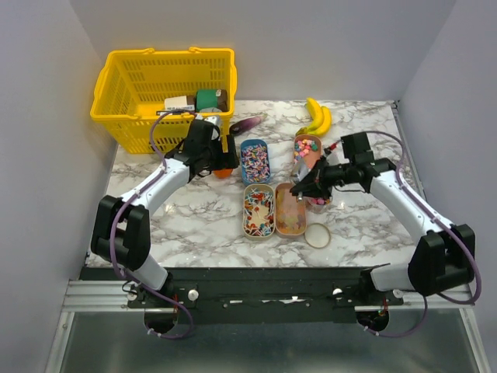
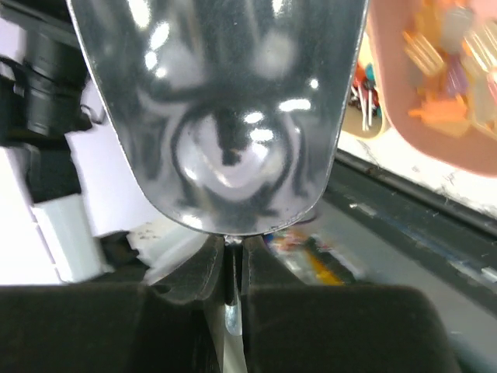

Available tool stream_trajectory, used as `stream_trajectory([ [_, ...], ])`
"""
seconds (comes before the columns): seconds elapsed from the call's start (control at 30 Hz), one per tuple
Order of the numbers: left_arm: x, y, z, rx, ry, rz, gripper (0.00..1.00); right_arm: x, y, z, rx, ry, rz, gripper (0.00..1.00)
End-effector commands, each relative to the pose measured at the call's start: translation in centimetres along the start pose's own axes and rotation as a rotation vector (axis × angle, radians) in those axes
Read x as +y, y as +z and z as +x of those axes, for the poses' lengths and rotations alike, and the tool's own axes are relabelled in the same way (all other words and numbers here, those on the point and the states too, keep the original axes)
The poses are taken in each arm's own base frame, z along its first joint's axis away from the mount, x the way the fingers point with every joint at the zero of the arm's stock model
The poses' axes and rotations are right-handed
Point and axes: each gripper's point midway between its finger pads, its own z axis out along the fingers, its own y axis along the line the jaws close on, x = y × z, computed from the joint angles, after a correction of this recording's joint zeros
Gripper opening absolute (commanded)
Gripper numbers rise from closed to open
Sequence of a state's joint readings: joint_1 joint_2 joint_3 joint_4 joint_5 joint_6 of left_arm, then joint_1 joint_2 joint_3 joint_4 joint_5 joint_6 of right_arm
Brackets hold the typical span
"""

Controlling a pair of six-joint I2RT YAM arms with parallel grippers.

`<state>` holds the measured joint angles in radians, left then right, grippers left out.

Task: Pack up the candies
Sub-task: Place the fake candies in the packing bottle, then adjust the spatula.

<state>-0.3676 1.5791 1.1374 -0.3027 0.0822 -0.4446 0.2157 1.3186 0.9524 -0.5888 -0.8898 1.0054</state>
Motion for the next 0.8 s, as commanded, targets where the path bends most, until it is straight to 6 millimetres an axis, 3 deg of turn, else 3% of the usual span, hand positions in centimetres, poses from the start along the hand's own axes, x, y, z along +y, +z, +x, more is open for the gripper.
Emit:
stream_trajectory([
  [0.0, -4.5, -3.2, -4.8, -0.108, -0.029, 0.171, 0.99, 0.2, 2.0, 2.0, 0.096, -0.258, 0.159, 0.01],
  [0.03, -5.1, -3.7, -5.1, -0.114, -0.036, 0.197, 0.99, 1.3, 2.7, 2.3, 0.086, -0.347, 0.192, 0.01],
  [0.13, -6.1, -5.3, -6.6, -0.159, -0.032, 0.231, 0.99, 0.1, 4.6, 2.7, 0.122, -0.455, 0.324, 0.01],
  [0.17, -6.4, -5.7, -7.0, -0.172, -0.030, 0.243, 0.99, 0.7, 4.8, 2.7, 0.119, -0.492, 0.330, 0.01],
  [0.23, -6.9, -6.9, -7.6, -0.202, -0.024, 0.267, 0.99, 0.2, 5.9, 3.0, 0.147, -0.557, 0.381, 0.01],
  [0.27, -7.3, -7.2, -7.8, -0.215, -0.019, 0.292, 0.99, 1.3, 6.0, 3.1, 0.142, -0.599, 0.374, 0.01],
  [0.43, -8.0, -6.4, -6.1, -0.172, -0.044, 0.359, 0.97, 2.1, 7.3, 4.2, 0.177, -0.710, 0.407, 0.01],
  [0.77, -8.5, -4.7, -3.0, -0.061, -0.041, 0.434, 0.90, 3.7, 7.4, 4.9, 0.203, -0.791, 0.354, 0.01],
])
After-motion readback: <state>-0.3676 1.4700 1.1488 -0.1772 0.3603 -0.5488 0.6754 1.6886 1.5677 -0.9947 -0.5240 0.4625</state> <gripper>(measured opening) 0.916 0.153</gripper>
